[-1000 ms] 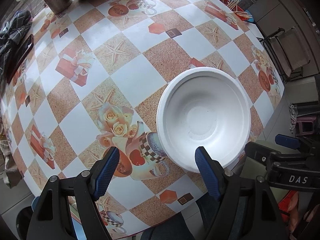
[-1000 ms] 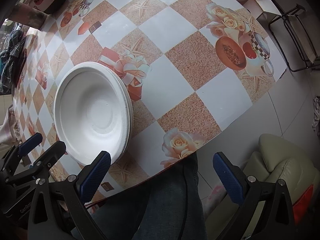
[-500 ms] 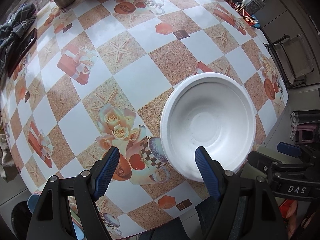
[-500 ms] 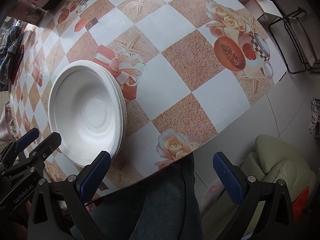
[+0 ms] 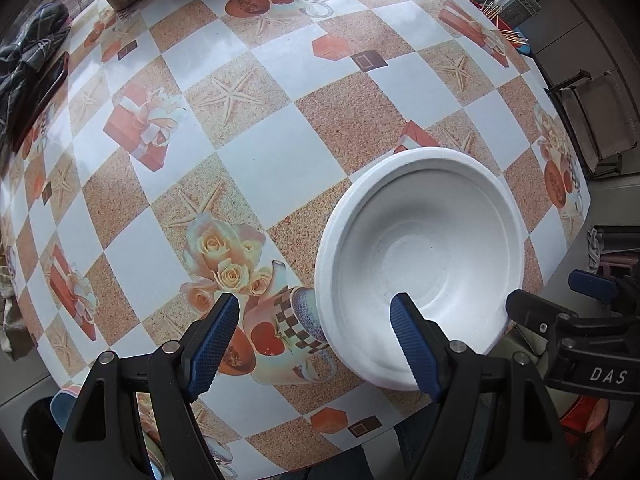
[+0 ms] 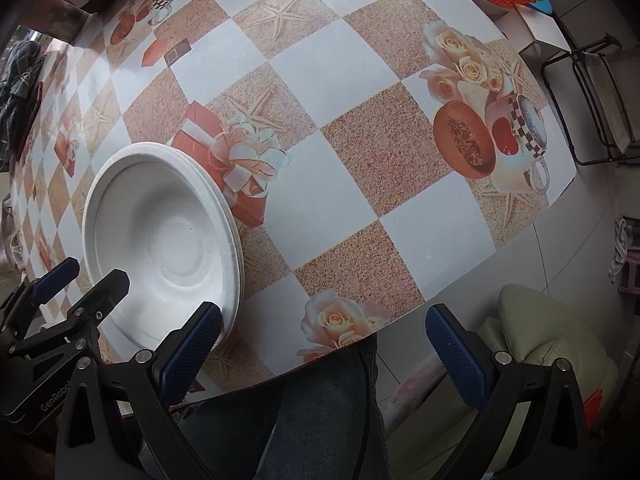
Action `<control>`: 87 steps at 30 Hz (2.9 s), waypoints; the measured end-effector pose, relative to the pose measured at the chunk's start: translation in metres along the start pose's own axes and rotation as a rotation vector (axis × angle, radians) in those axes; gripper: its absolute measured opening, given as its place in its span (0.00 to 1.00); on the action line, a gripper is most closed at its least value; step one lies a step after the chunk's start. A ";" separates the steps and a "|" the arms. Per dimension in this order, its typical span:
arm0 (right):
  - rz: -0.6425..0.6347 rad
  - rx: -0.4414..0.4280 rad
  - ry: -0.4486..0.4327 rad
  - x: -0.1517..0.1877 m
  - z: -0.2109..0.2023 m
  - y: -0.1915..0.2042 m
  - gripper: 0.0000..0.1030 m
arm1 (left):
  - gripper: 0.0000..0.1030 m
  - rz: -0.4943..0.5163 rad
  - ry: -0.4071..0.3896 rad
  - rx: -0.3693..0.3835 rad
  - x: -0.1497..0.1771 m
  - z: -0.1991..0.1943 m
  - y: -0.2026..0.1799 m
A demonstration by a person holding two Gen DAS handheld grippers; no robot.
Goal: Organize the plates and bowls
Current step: 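Move both grippers to the white bowl stack rim and close them, then lift the white bowl stack off the table with both grippers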
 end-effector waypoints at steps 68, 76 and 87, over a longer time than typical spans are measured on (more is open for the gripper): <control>-0.348 -0.066 0.094 -0.037 0.038 0.134 0.28 | 0.38 -0.068 0.064 0.018 0.044 0.049 0.047; -0.446 -0.076 0.105 -0.016 0.048 0.201 0.28 | 0.38 -0.161 0.058 -0.006 0.080 0.046 0.112; -0.517 -0.060 0.114 -0.005 0.059 0.265 0.28 | 0.38 -0.239 0.056 0.004 0.127 0.046 0.173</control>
Point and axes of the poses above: each gripper's, at about its wrist camera, not at the fingertips, and z roughly the way its jaws point, y to its left, x to its underside, the point moved 5 cm from there along z, roughly the way its jaws point, and after that the axes turned 14 degrees about -z, right-handed, at the moved point
